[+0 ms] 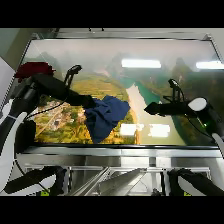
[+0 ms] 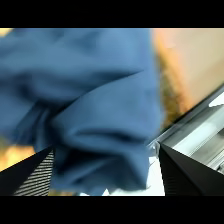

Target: Fold the shirts.

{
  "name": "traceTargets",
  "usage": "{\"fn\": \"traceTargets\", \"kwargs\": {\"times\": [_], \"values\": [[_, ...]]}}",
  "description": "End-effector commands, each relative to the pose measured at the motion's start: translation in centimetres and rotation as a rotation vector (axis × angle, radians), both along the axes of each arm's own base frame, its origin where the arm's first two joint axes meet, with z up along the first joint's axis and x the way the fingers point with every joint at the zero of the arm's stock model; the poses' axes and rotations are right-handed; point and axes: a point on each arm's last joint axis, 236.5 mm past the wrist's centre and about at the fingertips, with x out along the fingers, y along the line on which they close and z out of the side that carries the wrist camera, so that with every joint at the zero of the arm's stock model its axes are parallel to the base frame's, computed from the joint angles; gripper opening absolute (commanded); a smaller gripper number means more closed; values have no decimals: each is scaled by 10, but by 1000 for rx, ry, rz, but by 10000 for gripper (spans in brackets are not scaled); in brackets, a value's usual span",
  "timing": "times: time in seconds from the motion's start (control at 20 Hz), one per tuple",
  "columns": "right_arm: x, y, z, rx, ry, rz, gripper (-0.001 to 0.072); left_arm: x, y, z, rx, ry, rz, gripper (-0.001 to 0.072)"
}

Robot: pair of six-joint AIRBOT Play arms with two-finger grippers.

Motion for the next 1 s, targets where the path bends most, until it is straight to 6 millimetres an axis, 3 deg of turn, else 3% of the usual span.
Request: {"fn": "traceTargets", "kwargs": {"times": [0.0, 0.15, 0.3, 0.5, 0.65, 0.75, 0.8, 0.9, 0.95], "values": [[31, 32, -18, 76, 11, 184, 506, -32, 32, -37, -50, 164, 130, 697], [47, 52, -55, 73, 63, 280, 506, -71, 22, -88, -78, 267, 126, 697], [56, 76, -79, 67, 72, 361, 506, -102, 16, -127, -46, 364, 106, 697], [67, 102, -91, 60, 54, 426, 506, -90, 2, -137, -24, 327, 74, 696], [67, 116, -97, 59, 56, 455, 505, -76, -12, -128, -25, 288, 26, 363], [60, 125, -97, 61, 61, 480, 484, -66, -11, -117, -20, 249, 10, 16], [56, 127, -95, 65, 66, 493, 293, -60, -10, -111, -12, 220, 4, 13], [54, 129, -90, 73, 71, 511, 15, -50, -2, -99, -6, 169, 14, 13], [53, 128, -85, 81, 72, 522, 21, -43, 3, -90, -16, 148, 34, 13]]}}
